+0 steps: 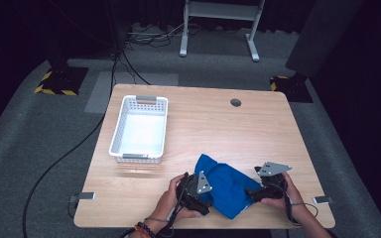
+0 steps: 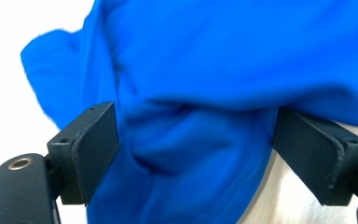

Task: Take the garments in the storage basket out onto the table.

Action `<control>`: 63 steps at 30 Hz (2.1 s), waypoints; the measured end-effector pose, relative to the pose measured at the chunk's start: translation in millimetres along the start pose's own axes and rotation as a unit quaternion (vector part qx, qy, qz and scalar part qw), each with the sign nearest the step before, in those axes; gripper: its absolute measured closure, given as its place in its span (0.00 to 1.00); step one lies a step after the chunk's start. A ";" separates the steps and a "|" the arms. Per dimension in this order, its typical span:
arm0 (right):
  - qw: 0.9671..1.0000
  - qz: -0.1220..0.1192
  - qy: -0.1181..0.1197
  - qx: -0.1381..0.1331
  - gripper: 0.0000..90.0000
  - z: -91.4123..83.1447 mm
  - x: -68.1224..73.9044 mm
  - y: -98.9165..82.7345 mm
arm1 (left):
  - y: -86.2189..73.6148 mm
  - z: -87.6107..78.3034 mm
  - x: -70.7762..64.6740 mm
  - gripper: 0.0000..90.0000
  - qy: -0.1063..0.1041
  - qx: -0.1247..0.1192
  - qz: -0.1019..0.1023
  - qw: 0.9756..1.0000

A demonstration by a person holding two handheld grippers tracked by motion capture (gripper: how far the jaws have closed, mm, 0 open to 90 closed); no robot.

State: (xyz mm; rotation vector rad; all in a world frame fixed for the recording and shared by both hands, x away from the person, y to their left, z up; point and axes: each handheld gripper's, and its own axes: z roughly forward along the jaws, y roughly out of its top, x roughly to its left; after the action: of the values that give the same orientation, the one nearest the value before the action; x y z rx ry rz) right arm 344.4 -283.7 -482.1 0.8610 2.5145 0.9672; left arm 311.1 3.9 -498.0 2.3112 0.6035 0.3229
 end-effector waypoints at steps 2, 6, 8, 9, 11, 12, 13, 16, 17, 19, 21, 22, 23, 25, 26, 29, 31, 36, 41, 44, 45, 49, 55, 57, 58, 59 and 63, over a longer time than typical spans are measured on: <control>1.000 -0.001 -0.008 0.011 0.09 5.4 -0.8 -1.7 | -2.3 0.6 1.5 0.16 0.003 0.007 -0.003 1.000; 0.999 0.004 -0.033 0.023 0.07 13.8 -9.7 -8.4 | -10.2 -1.1 10.5 0.15 0.001 0.010 -0.017 1.000; 0.998 0.008 -0.059 0.022 0.07 11.4 -17.4 -11.0 | -12.4 -2.0 14.7 0.15 0.000 0.009 -0.024 1.000; 0.998 0.013 -0.063 0.022 0.07 10.9 -20.8 -12.2 | -15.4 -2.6 18.9 0.16 -0.010 0.006 -0.036 0.999; 0.997 0.025 -0.065 0.023 0.06 9.6 -28.1 -14.8 | -17.0 -4.2 20.8 0.16 -0.013 0.007 -0.031 0.999; 0.997 0.027 -0.071 0.023 0.07 8.7 -30.7 -15.8 | -17.3 -5.2 21.7 0.16 -0.011 0.010 -0.033 0.999; 0.996 0.029 -0.075 0.024 0.07 7.9 -33.3 -16.8 | -17.9 -5.8 22.3 0.16 -0.011 0.010 -0.033 0.999; 0.995 0.046 -0.081 0.026 0.06 6.2 -41.0 -19.5 | -19.3 -6.8 23.0 0.17 -0.012 0.008 -0.032 0.999; 0.995 0.050 -0.079 0.025 0.06 5.9 -42.5 -20.5 | -19.3 -6.8 22.9 0.17 -0.011 0.008 -0.033 0.999; 0.996 0.049 -0.078 0.023 0.07 4.9 -42.5 -21.8 | -18.5 -5.9 23.2 0.17 -0.007 0.007 -0.037 0.999; 0.996 0.035 -0.077 0.021 0.08 2.7 -40.8 -21.1 | -15.4 -5.6 22.4 0.18 0.009 0.007 -0.038 0.999; 0.996 0.032 -0.078 0.014 0.08 0.5 -40.0 -20.3 | -13.5 -6.1 22.5 0.19 0.008 -0.004 -0.041 0.999; 0.997 0.036 -0.072 0.003 0.08 -2.1 -39.7 -19.0 | -11.1 -7.0 23.5 0.19 0.002 -0.016 -0.047 0.999; 0.997 0.036 -0.061 -0.007 0.08 -4.8 -39.3 -17.4 | -7.8 -7.8 24.6 0.19 0.005 -0.025 -0.053 0.998; 0.998 0.036 -0.053 -0.012 0.08 -6.9 -38.5 -15.3 | -3.7 -7.7 25.7 0.19 0.014 -0.031 -0.055 0.998; 0.999 0.013 -0.046 -0.021 0.08 -10.2 -31.7 -4.3 | 8.4 5.4 27.1 0.19 0.046 0.001 -0.036 0.998; 0.999 0.007 -0.043 -0.021 0.08 -9.7 -29.6 -1.3 | 9.2 10.3 25.6 0.19 0.049 0.014 -0.028 0.998; 0.999 -0.035 -0.040 -0.005 0.09 5.7 -18.8 16.4 | 10.4 14.6 20.4 0.20 0.052 0.013 -0.009 0.999; 0.997 -0.053 -0.058 0.023 0.11 24.9 -19.0 23.0 | 4.4 10.9 26.4 0.22 0.018 0.011 -0.015 1.000; 0.997 -0.038 -0.058 0.034 0.11 29.6 -25.0 22.2 | 1.3 9.1 29.5 0.22 0.007 0.011 -0.021 1.000; 0.996 -0.038 -0.066 0.041 0.11 31.9 -27.5 20.8 | 1.0 8.2 29.3 0.22 0.009 0.012 -0.017 1.000; 0.996 -0.026 -0.080 0.041 0.11 30.9 -33.4 19.2 | 0.1 6.5 28.1 0.22 0.014 0.013 -0.014 1.000; 0.999 -0.020 -0.017 -0.032 0.22 0.7 -18.3 24.3 | 0.0 5.0 24.8 0.22 0.027 0.014 -0.009 1.000; 0.999 -0.026 0.013 -0.039 0.29 -4.7 -10.4 26.1 | 0.1 5.1 25.1 0.22 0.026 0.015 -0.011 0.999; 0.998 -0.031 0.031 -0.036 0.36 -5.4 -6.7 26.8 | 0.2 5.0 24.9 0.22 0.027 0.015 -0.011 0.999; 0.998 -0.037 0.044 -0.029 0.40 -4.5 -3.6 27.0 | 0.3 5.0 24.7 0.22 0.027 0.016 -0.010 0.999; 0.996 -0.052 0.076 0.006 0.60 6.7 3.5 24.3 | 0.2 4.4 24.7 0.22 0.027 0.017 -0.008 0.999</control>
State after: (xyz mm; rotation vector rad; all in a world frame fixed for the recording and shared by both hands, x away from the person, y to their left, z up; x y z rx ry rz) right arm 355.1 -263.8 -470.5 0.6760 2.6653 1.0211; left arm 334.1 13.8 -499.6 2.3357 0.6595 0.3705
